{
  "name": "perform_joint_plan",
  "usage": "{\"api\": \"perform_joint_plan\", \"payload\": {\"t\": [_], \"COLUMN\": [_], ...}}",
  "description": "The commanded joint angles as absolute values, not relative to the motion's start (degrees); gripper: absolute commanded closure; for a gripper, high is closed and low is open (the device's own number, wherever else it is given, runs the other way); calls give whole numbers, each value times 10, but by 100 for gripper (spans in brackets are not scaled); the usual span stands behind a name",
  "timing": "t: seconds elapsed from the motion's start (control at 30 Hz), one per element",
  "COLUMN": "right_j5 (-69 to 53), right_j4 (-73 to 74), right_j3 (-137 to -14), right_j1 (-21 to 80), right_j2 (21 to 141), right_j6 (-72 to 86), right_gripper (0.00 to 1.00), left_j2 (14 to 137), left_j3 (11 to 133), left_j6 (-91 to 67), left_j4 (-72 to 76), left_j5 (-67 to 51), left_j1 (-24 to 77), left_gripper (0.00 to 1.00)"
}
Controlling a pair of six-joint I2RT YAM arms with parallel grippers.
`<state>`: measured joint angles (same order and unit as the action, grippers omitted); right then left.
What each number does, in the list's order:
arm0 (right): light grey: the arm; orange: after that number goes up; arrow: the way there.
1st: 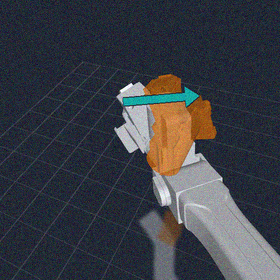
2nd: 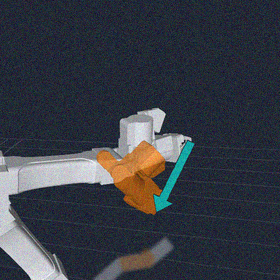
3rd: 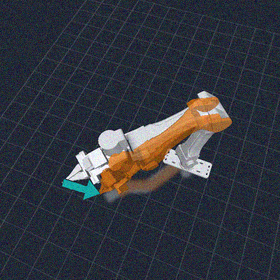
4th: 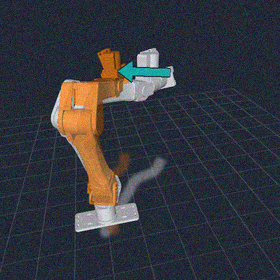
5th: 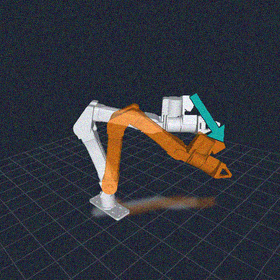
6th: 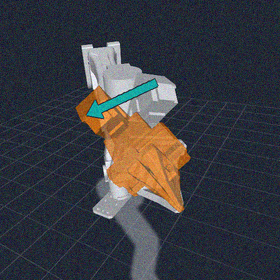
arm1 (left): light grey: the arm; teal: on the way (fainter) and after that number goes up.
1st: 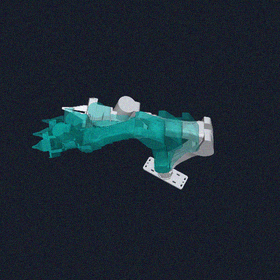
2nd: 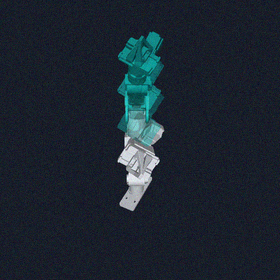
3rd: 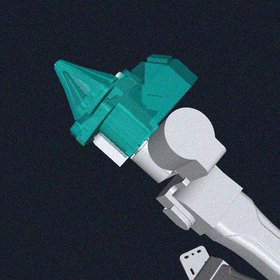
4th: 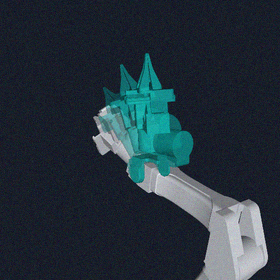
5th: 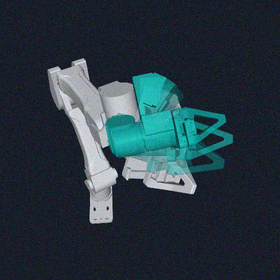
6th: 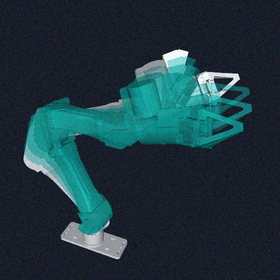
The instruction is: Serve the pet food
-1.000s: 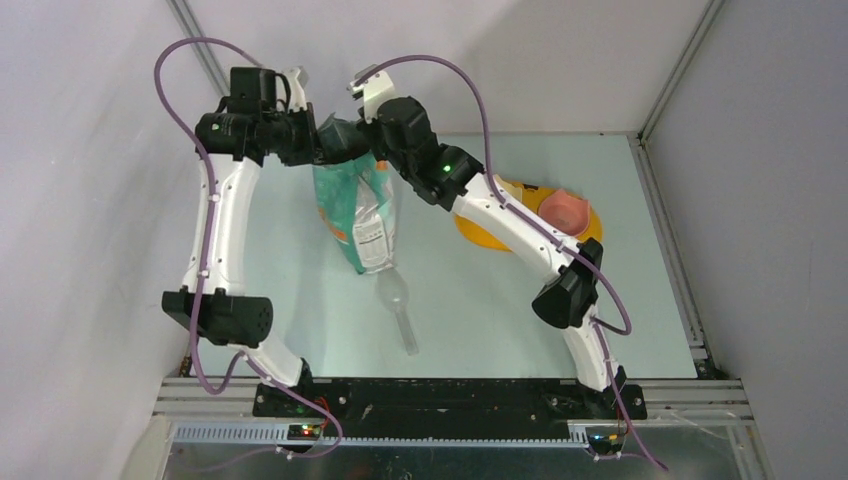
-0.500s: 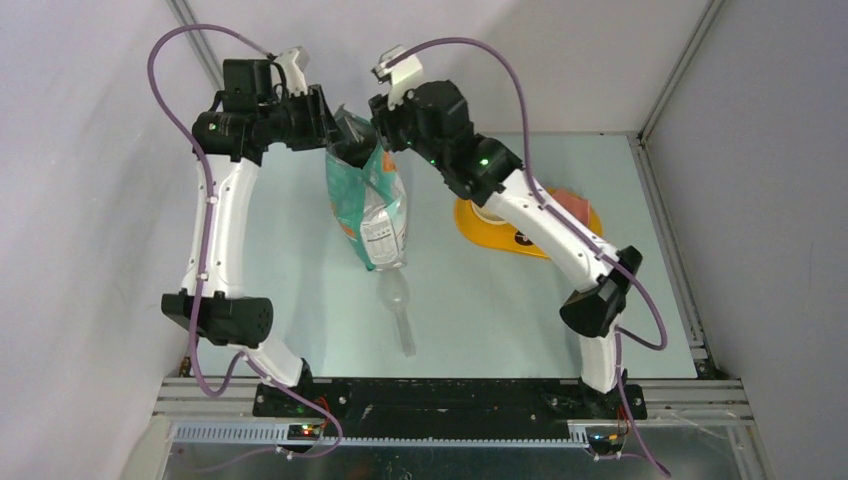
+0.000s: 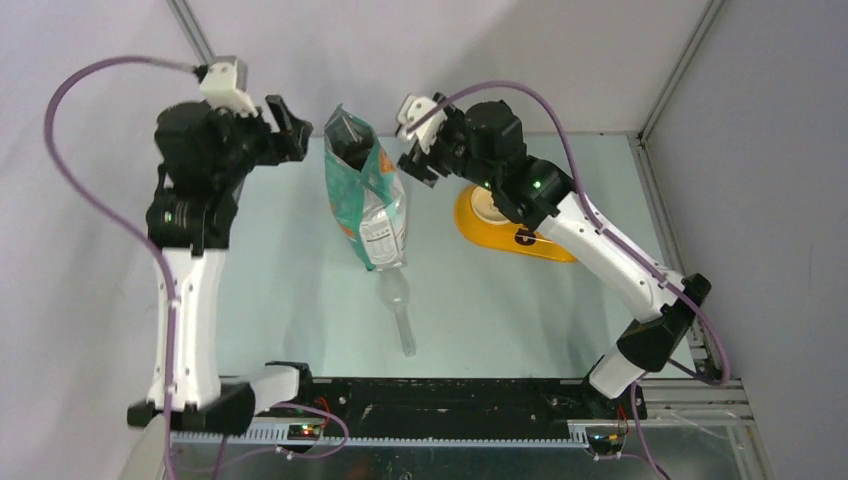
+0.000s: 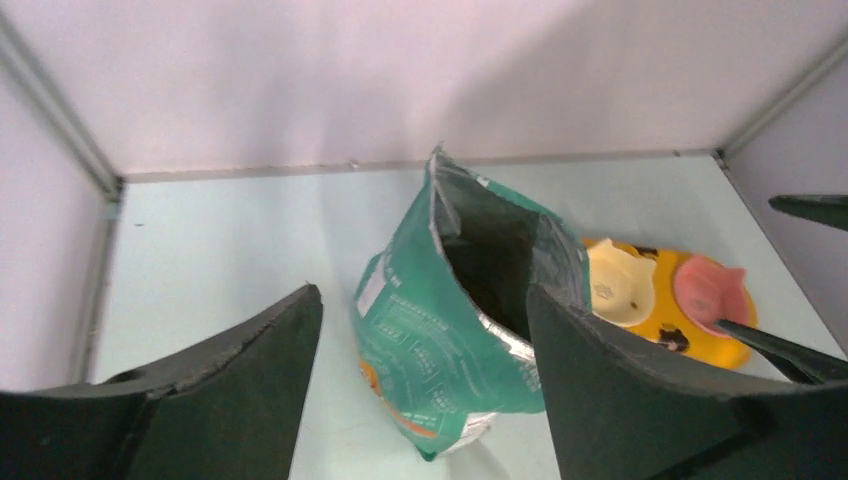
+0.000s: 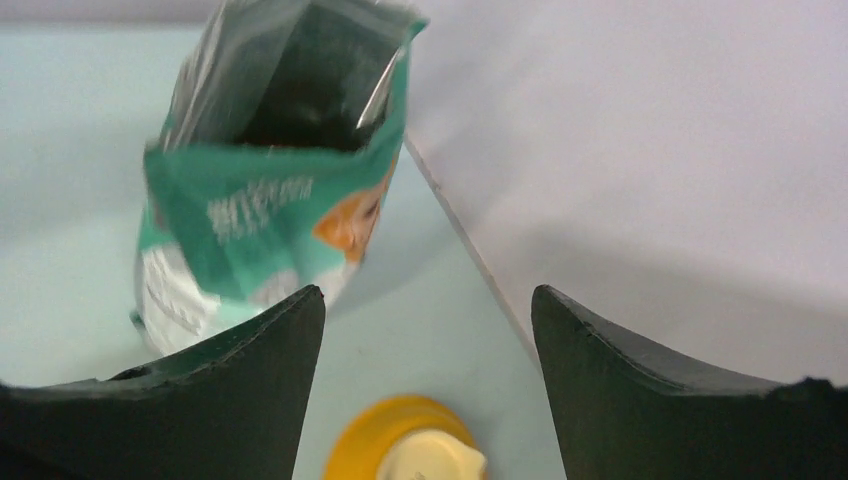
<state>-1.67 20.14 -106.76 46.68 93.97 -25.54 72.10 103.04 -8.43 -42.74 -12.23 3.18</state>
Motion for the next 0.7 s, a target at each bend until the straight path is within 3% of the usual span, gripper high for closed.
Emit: {"api": "perform_joint_plan", "payload": {"t": [0.0, 0.23, 0.43, 0.67], "right_j5": [-34, 148, 224, 285], "right_j4": [261, 330, 643, 643], "right_j3": [-1017, -924, -963, -711], "right_j1": [503, 629, 692, 723], "right_j2": [869, 841, 794, 627], "right_j6": [-494, -783, -773, -790], "right_gripper": [21, 21, 17, 10], "left_j2": [619, 597, 670, 731], "left_j3": [883, 758, 794, 819], "left_j6": [-48, 31, 74, 168], "left_j4": [-246, -123, -115, -77], "left_j5": [9, 124, 211, 242], "left_j1": [29, 24, -16, -20], "left_gripper": [15, 15, 15, 13]}}
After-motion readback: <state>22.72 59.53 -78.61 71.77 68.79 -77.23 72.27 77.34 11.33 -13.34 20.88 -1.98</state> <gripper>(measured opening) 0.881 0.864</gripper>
